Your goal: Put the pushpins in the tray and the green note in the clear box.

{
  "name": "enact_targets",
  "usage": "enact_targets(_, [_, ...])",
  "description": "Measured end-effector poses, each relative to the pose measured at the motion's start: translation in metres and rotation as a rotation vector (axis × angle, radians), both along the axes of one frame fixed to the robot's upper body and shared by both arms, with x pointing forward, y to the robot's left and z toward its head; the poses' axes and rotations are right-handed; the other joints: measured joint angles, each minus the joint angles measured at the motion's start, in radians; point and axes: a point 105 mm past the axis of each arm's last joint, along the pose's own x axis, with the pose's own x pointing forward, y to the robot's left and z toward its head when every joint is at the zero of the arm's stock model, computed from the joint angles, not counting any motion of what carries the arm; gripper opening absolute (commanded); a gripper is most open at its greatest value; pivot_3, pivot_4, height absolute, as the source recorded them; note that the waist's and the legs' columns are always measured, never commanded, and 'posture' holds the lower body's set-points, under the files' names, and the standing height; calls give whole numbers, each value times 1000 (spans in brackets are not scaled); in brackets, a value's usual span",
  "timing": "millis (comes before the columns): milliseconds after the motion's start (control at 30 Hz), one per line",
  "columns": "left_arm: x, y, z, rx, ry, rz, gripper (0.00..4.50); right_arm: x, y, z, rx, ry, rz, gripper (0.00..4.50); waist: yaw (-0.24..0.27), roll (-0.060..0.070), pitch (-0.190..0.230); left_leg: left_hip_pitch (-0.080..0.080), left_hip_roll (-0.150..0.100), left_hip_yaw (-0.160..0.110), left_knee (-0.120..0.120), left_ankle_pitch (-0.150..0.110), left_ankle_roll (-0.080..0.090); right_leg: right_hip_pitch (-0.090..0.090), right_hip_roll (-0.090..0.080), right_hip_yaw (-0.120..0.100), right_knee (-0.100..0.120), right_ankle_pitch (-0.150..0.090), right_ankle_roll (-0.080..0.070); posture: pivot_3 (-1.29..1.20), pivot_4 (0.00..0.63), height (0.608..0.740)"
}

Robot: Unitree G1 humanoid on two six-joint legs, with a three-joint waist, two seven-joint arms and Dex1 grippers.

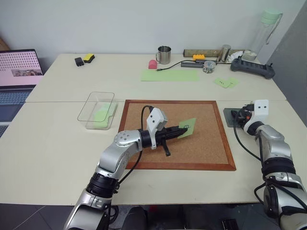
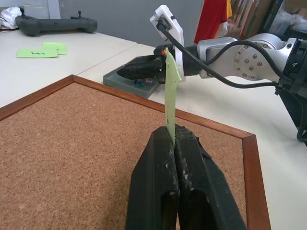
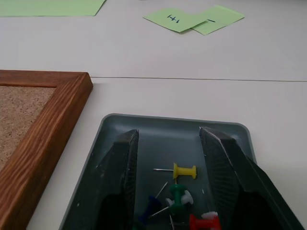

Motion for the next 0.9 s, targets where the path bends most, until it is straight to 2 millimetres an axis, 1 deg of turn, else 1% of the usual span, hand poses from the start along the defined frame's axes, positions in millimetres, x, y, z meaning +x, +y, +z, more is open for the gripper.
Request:
enact_targets(167, [0, 0, 0, 1, 1, 0, 0, 0, -2, 6, -12, -31, -2, 2081, 0, 0, 0, 0, 0, 0, 0, 0, 0, 0, 0, 0, 0, 0, 0, 0, 150, 740])
enact_targets(233, [0, 1, -1, 6, 1, 1, 0, 0, -2, 12, -17, -56, 3, 2081, 0, 0, 0, 0, 0, 0, 0, 0, 0, 0, 0, 0, 0, 0, 0, 0, 150, 740])
enact_targets(300, [1, 4, -1, 22, -5, 5, 0, -3, -1, 24, -28, -98, 24, 2081, 0, 0, 0, 0, 0, 0, 0, 0, 0, 0, 0, 0, 0, 0, 0, 0, 150, 740])
enact_targets(433, [5, 17, -4, 81, -19, 30, 0, -12, -2, 51, -7, -176, 58, 2081, 0, 0, 0, 0, 0, 0, 0, 0, 0, 0, 0, 0, 0, 0, 0, 0, 150, 740])
enact_targets(467, [4, 20, -6, 98, -24, 22, 0, -15, 2, 55, -2, -183, 81, 2081, 0, 0, 0, 0, 0, 0, 0, 0, 0, 0, 0, 0, 0, 0, 0, 0, 150, 740])
enact_targets(567, [4, 35, -10, 151, -30, 31, 0, -25, 15, 62, 32, -191, 155, 2081, 0, 0, 0, 0, 1, -1, 0, 0, 0, 0, 1, -1, 0, 0, 0, 0, 150, 740])
enact_targets(667, [11, 56, -8, 178, -38, 87, 0, -41, 40, 70, 80, -200, 300, 2081, 1, 1, 1, 0, 1, -2, 0, 0, 0, 0, 1, -1, 0, 0, 0, 0, 150, 740])
enact_targets(767, [22, 76, 7, 144, -69, 186, 0, -62, 65, 83, 68, -211, 467, 2081, 1, 1, 1, -1, 1, -2, 0, 0, 0, 0, 0, -2, 0, 0, 0, 0, 150, 740])
enact_targets(833, [30, 87, 19, 85, -79, 267, 0, -77, 83, 90, 56, -220, 577, 2081, 3, 1, 1, -1, 1, -3, 0, 0, 0, 0, 0, -3, 0, 0, 0, 0, 150, 740])
enact_targets(900, [40, 99, 32, 2, -90, 390, 0, -91, 101, 94, 56, -214, 680, 2081, 4, 1, 1, -2, 1, -3, 0, 0, 0, 0, 0, -4, 0, 0, 0, 0, 150, 740])
